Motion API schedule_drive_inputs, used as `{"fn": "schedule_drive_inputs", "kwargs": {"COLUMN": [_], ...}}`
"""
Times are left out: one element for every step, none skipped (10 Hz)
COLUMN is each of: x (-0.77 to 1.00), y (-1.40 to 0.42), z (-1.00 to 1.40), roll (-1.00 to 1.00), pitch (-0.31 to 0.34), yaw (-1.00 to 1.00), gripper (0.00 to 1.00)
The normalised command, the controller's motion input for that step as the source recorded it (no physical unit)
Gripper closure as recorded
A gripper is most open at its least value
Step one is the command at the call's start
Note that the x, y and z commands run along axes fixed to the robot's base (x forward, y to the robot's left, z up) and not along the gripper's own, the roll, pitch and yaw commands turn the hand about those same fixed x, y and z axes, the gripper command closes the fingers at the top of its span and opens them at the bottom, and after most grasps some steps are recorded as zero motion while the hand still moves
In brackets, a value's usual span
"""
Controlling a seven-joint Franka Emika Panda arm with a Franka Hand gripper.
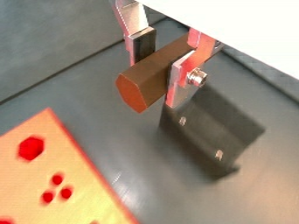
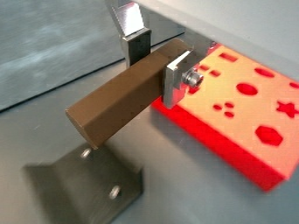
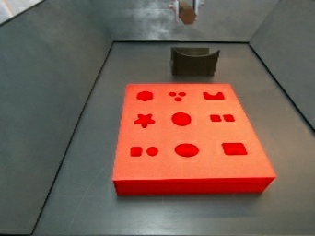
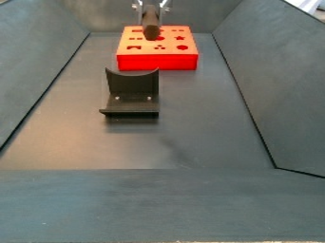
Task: Pick up the hexagon object. Move up. Place the hexagon object on the fixture. Regrasp the hexagon object. Move to above the board. Insert the hexagon object.
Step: Place the hexagon object on the fixture.
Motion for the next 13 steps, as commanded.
{"fn": "schedule_drive_inputs", "kwargs": {"x": [0.19, 0.13, 0.42, 0.40, 0.36, 0.32, 0.20, 0.16, 0.10, 0.09, 0.09, 0.08, 0.07], "y": [-0.40, -0.22, 1.00, 1.00, 1.00, 1.00, 0.77, 0.65, 0.41, 0.18, 0.06, 0.05, 0.06], "z": [-0.06, -0.04, 0.20, 0.19, 0.16, 0.14, 0.07, 0.04, 0.02, 0.01, 0.00, -0.01, 0.00], "roll": [0.09, 0.12, -1.00, -1.00, -1.00, -1.00, -1.00, -1.00, -1.00, -1.00, -1.00, -0.80, -0.62], "pitch": [-0.006, -0.004, 0.117, 0.121, 0.148, 0.157, 0.157, 0.151, 0.142, 0.136, 0.129, 0.090, 0.054], "yaw": [-0.03, 0.00, -0.14, -0.14, -0.16, -0.16, -0.17, -0.17, -0.19, -0.21, -0.23, -0.21, -0.18], "gripper": [1.00, 1.00, 1.00, 1.00, 1.00, 1.00, 1.00, 1.00, 1.00, 1.00, 1.00, 1.00, 1.00]}}
